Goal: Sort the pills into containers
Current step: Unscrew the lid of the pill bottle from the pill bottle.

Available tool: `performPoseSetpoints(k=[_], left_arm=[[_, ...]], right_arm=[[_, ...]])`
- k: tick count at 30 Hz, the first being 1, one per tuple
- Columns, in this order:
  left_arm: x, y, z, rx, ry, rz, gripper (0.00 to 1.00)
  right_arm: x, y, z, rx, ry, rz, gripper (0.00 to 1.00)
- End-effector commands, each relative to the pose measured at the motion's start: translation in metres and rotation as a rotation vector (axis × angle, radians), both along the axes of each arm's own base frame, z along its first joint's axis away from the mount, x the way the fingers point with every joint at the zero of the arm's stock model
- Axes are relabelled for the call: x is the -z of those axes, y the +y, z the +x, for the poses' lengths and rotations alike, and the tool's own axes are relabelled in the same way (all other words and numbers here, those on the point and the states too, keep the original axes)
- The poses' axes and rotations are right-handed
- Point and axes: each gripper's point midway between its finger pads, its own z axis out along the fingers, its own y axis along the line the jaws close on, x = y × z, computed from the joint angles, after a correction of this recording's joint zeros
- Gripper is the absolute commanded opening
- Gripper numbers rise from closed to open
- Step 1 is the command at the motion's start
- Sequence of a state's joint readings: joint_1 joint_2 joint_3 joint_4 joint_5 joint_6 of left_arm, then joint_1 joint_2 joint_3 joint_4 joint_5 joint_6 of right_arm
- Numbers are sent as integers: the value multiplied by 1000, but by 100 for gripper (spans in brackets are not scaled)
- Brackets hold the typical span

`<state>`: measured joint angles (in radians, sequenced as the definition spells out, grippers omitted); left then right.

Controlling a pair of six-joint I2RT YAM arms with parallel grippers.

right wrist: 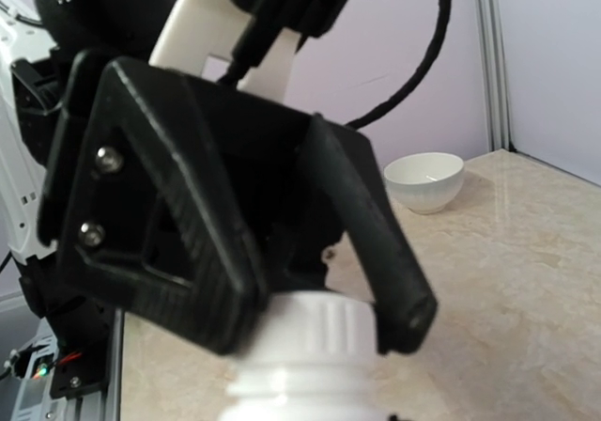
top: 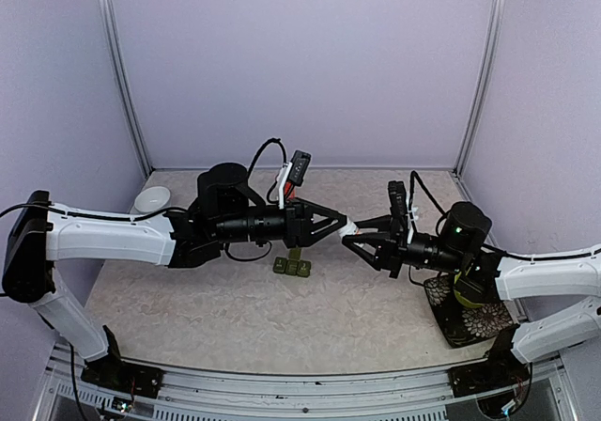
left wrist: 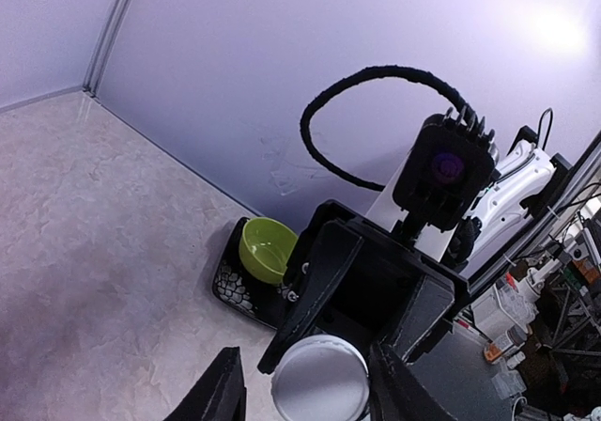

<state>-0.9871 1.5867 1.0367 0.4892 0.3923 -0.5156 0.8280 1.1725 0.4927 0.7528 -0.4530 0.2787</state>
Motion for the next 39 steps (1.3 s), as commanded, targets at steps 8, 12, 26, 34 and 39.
performPoseSetpoints(k=[8, 12, 26, 34, 39], left_arm=[[0, 4, 9, -39, 36, -7, 38], [8, 9, 24, -122, 138, 8, 39], [4, 2, 18, -78, 156, -41, 61], [-9, -3, 3, 19, 97, -102, 81], [-11, -8, -3, 50, 82, -111, 81]], right_arm=[[-6, -9, 6, 67, -78, -7, 0], [-1, -16, 14, 134, -116, -39, 0], [-4, -17, 10, 122, -152, -38, 0], [-4, -7, 0, 35, -125, -10, 0], [-5, -1, -4, -3, -107, 8, 0]])
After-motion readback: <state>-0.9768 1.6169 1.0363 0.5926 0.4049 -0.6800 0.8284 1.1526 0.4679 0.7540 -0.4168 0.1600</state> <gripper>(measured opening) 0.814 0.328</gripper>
